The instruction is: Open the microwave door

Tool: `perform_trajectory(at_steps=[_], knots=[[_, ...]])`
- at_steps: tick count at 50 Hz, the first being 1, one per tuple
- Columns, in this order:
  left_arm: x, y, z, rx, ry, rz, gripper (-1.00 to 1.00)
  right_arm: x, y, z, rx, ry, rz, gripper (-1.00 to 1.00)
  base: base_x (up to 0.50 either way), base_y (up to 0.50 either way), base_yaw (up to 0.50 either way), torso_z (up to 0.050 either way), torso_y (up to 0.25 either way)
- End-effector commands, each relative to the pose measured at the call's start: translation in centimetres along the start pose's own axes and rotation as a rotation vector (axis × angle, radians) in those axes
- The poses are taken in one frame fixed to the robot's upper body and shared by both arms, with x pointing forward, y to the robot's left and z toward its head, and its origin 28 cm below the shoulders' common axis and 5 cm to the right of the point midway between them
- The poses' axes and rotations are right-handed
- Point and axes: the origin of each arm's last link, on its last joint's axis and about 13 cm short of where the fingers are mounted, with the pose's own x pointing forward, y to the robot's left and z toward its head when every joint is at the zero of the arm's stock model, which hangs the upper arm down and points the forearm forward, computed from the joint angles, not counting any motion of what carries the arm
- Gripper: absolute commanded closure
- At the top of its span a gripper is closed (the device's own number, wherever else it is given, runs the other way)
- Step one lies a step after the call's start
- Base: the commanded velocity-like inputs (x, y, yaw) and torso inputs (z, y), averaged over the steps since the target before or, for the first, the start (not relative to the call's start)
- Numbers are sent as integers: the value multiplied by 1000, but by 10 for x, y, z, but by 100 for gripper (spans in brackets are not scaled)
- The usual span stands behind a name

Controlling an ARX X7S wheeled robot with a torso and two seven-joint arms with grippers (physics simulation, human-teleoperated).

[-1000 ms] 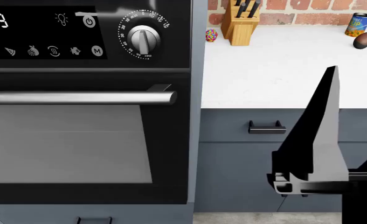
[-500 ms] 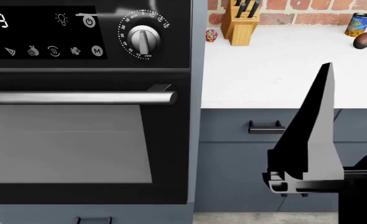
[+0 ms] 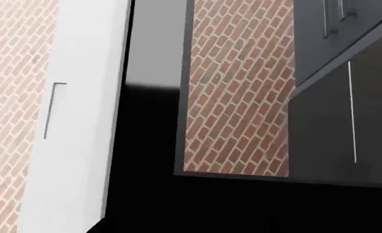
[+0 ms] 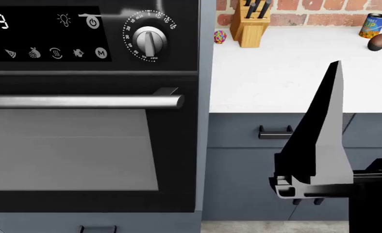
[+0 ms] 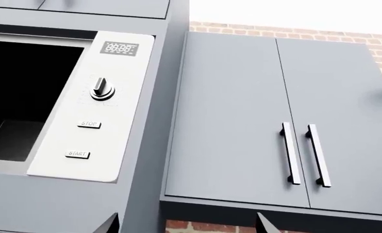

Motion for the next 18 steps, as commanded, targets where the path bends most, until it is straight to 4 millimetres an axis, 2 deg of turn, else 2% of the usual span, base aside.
perform_trajectory(at_steps=[1,18], knots=[[11,36,-3,53,16,76,-100,0,1,0,1,0,2,-100,0,0,0,0,0],[23,80,-12,118,25,179,-100,0,2,-1,7,1,6,-100,0,0,0,0,0]])
